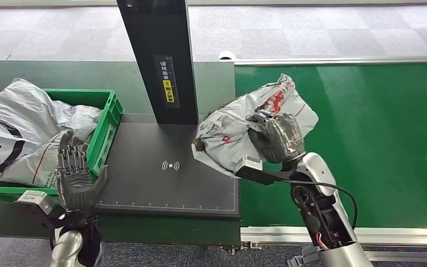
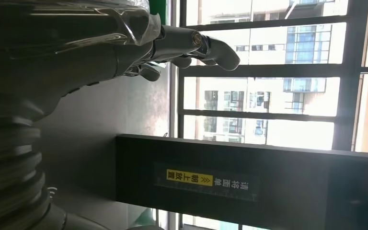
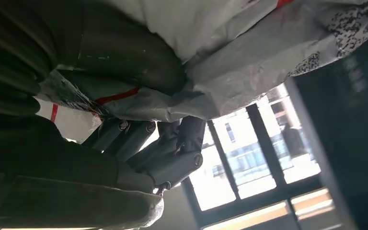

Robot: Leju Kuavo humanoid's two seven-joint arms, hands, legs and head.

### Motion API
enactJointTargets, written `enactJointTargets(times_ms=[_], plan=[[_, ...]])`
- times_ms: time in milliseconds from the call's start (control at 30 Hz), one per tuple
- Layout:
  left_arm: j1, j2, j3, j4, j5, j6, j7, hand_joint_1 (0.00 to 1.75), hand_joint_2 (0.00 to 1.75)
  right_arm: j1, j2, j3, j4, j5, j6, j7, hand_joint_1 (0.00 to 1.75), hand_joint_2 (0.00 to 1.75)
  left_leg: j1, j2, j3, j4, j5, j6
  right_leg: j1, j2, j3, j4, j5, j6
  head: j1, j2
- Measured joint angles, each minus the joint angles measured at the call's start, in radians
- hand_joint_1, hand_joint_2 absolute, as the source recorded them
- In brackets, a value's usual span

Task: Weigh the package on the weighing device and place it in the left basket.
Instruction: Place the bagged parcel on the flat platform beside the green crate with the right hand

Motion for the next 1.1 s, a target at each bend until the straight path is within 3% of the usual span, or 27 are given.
enactJointTargets(times_ms=[167, 300, 467, 967, 1000, 1100], plan=[[-0.006, 0.008, -0.017, 0.017, 0.013, -0.008, -0.004, 0.00, 1.75, -0.020, 0.014, 0.183, 0.109, 0.099, -0.056, 0.004, 1.75, 1.75, 0.001, -0.001, 0.000, 0.000, 0.000, 0.000, 0.000, 0.000, 0.000, 0.000, 0.000, 0.000, 0.000, 0.000], [-0.014, 0.012, -0.036, 0.034, 0.016, -0.018, -0.006, 0.00, 1.75, -0.020, 0.011, 0.310, 0.168, 0.213, -0.110, 0.070, 1.75, 1.75, 0.000, -0.001, 0.000, 0.000, 0.000, 0.000, 0.000, 0.000, -0.001, 0.000, 0.000, 0.000, 0.000, 0.000], [-0.035, 0.016, -0.057, 0.062, 0.025, -0.027, -0.006, 0.00, 1.75, -0.035, 0.013, 0.422, 0.276, 0.278, -0.067, 0.148, 1.75, 1.75, 0.000, -0.001, 0.000, 0.000, 0.000, 0.000, 0.000, 0.000, 0.000, 0.000, 0.000, 0.000, 0.000, 0.000], [-0.054, 0.025, -0.083, 0.110, 0.035, -0.039, -0.004, 0.00, 1.75, -0.095, 0.032, 0.515, 0.432, 0.280, -0.052, 0.152, 1.75, 1.75, 0.000, 0.000, 0.003, 0.000, 0.000, 0.000, 0.000, 0.000, 0.002, 0.000, 0.000, 0.000, 0.000, 0.000], [-0.056, 0.026, -0.084, 0.113, 0.037, -0.039, -0.004, 0.00, 1.75, -0.097, 0.033, 0.518, 0.438, 0.278, -0.053, 0.149, 1.53, 1.75, 0.000, 0.000, 0.003, 0.000, 0.000, 0.000, 0.000, 0.000, 0.002, 0.000, 0.000, 0.000, 0.000, 0.000], [-0.062, 0.028, -0.087, 0.122, 0.042, -0.040, -0.004, 0.00, 1.75, -0.104, 0.036, 0.526, 0.456, 0.261, -0.067, 0.139, 0.22, 1.75, 0.000, 0.000, 0.004, 0.000, 0.000, 0.000, 0.000, 0.000, 0.003, 0.000, 0.000, 0.000, 0.000, 0.000]])
